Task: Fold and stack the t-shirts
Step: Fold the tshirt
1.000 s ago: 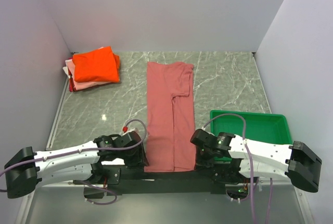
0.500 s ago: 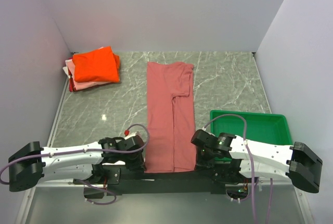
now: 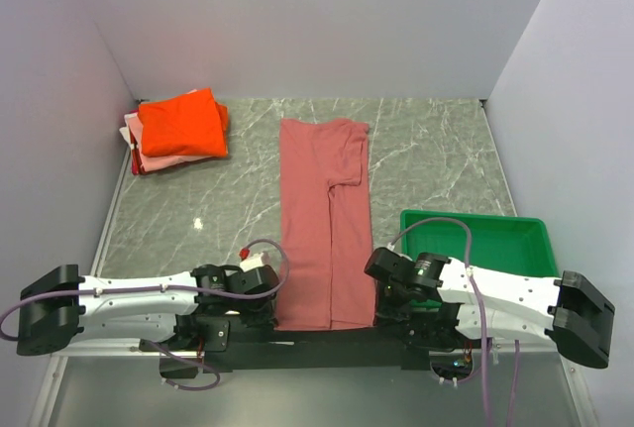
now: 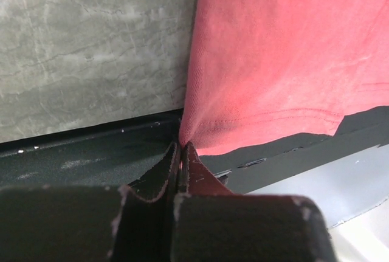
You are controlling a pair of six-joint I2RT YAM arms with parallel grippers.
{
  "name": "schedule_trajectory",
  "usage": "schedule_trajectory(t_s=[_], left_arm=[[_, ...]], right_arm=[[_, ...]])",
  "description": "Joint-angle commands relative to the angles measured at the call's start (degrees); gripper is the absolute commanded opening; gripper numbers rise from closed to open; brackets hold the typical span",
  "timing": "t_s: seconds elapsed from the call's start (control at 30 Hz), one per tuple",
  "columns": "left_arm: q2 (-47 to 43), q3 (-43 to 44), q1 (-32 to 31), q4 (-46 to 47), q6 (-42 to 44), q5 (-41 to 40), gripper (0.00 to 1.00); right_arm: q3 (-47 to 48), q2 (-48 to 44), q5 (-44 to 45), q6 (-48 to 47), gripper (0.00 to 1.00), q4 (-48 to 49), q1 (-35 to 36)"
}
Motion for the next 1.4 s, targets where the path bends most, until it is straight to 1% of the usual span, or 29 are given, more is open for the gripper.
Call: schedule_trajectory(t_s=[0.0,0.2,0.4,0.53,0.73,0.77,0.83,0.93,1.03,1.2,1.27,1.33,1.37], left_arm=[[0.21,2.42,-2.68,2.97,-2.84,3.59,0.01],[-1.9,4.52,-3.82,2.27,-3.1,2.71,0.01],[-1.64,6.28,-3.91,2.09,-3.01,2.44,0.01],[-2.17,7.69,-3.91,0.43,-3.98,1.21,0.01],[-5.24,9.01,-3.82,-0.89,-6.96,-7.21,0.01],[-6.29,8.92,-3.73,-0.98,-8.19,-9.31,0.0],[-7.44,7.7,-3.38,0.85,-8.73,-10.65,0.0],[-8.76,6.46,-1.63,2.97,-8.12,-10.91,0.0],[-8.76,6.2,1.35,4.71,-5.22,-9.95,0.0],[-5.0,7.16,10.14,7.63,3.56,-5.3,0.0],[-3.15,8.21,13.73,8.41,7.51,-3.36,0.0],[-2.26,9.09,15.77,9.12,9.8,-2.48,0.0],[-1.21,9.44,17.61,9.91,11.91,-1.52,0.0]], right_arm=[[2.76,-1.31,1.27,0.62,0.0,-4.35,0.69],[3.38,-2.46,1.7,0.8,0.0,-5.85,0.69],[4.52,-3.07,2.41,0.97,0.0,-6.99,0.69],[6.45,-3.77,4.59,1.41,0.0,-8.04,0.69],[11.63,-3.17,7.94,1.67,0.0,-10.77,0.69],[12.94,-2.9,10.29,1.59,0.0,-11.29,0.69],[14.09,-1.67,11.45,1.59,0.0,-11.65,0.6],[16.12,0.61,13.65,0.62,0.0,-11.74,-0.01],[18.66,3.33,16.11,-0.69,0.0,-12.35,-1.16],[22.18,6.77,18.58,-3.85,0.0,-12.27,-3.88],[23.23,8.17,19.1,-5.7,0.0,-11.31,-6.07],[24.03,9.75,19.11,-7.19,0.0,-10.6,-7.65],[24.73,10.37,19.02,-8.94,0.0,-9.64,-9.58]])
